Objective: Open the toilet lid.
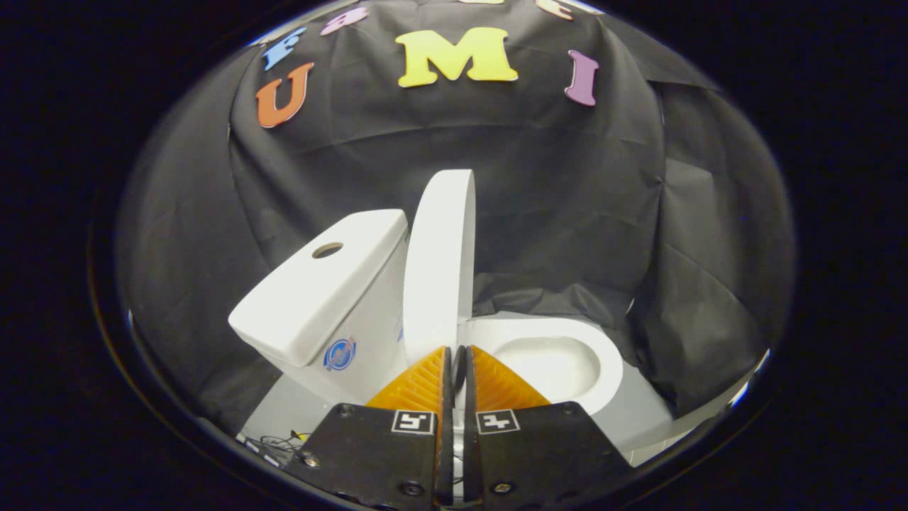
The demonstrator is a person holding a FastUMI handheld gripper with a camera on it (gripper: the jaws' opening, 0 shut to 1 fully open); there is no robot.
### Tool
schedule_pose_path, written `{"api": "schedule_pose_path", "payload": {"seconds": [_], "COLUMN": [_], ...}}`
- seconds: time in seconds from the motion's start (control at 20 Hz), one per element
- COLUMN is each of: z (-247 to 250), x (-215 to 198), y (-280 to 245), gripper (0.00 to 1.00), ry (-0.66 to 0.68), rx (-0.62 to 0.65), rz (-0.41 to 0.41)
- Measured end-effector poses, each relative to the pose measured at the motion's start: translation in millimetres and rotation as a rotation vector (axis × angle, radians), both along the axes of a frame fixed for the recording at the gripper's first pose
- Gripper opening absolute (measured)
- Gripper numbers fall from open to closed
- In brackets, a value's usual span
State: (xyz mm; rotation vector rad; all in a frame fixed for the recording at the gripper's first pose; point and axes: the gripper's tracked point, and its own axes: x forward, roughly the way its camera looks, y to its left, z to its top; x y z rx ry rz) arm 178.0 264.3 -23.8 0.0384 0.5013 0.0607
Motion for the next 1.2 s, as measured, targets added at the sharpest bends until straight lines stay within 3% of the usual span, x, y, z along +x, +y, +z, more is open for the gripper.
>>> {"api": "schedule_pose_path", "payload": {"seconds": [0.6,0.8,0.95,1.1,1.2], "z": [-2,2,37,60,76], "x": [-1,-7,-16,-33,-45], "y": [47,62,44,29,14], "gripper": [0.09,0.15,0.6,0.92,0.95], "ry": [0.011,-0.001,-0.162,-0.262,-0.309], "rx": [-0.145,-0.136,-0.184,-0.119,-0.078], "rz": [0.059,0.16,0.169,0.179,0.202]}}
